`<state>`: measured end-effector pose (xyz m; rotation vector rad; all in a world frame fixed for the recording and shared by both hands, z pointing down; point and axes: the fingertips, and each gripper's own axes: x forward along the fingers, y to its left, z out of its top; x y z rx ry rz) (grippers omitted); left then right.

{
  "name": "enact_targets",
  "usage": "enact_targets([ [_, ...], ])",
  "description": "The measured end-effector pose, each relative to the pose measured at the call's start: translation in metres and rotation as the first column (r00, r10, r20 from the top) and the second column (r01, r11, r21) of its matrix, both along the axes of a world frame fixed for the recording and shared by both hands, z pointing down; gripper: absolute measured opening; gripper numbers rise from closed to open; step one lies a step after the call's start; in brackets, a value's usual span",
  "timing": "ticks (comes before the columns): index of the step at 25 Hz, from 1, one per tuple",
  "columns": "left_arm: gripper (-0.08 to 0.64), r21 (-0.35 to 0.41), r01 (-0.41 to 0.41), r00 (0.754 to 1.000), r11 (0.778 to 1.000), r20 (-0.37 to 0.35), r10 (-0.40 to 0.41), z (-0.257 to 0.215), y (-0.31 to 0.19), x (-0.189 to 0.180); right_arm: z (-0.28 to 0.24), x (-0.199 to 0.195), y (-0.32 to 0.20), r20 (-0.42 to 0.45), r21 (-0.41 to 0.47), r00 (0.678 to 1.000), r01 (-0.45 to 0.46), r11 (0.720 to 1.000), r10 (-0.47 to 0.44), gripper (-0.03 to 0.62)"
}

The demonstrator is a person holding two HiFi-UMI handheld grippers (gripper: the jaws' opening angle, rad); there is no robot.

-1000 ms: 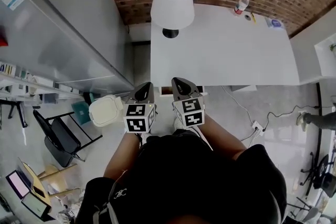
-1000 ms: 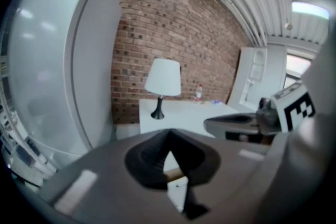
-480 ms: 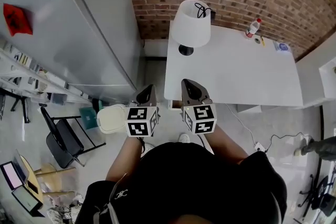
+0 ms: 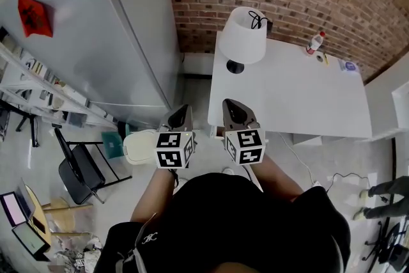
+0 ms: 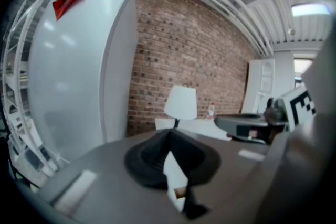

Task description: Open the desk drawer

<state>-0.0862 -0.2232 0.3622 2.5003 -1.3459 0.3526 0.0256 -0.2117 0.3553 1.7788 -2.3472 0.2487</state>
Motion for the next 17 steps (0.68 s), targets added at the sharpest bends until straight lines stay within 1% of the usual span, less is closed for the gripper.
enact_targets([
  [6,-0.002,-0.025,-0.005,1.000,1.000,-0.002,0.005,0.010,0.003,-0.010,0.004,-0.008,0.000,-0.001,0.005,1.000,0.008,1.000,-0.008,-0.002],
  [17,-0.002,-0.026,0.000,1.000,1.000,0.000,0.000,0.012,0.003,-0.022,0.009,-0.018,0.001,0.001,-0.013,1.000,0.007,1.000,-0.007,-0.002],
])
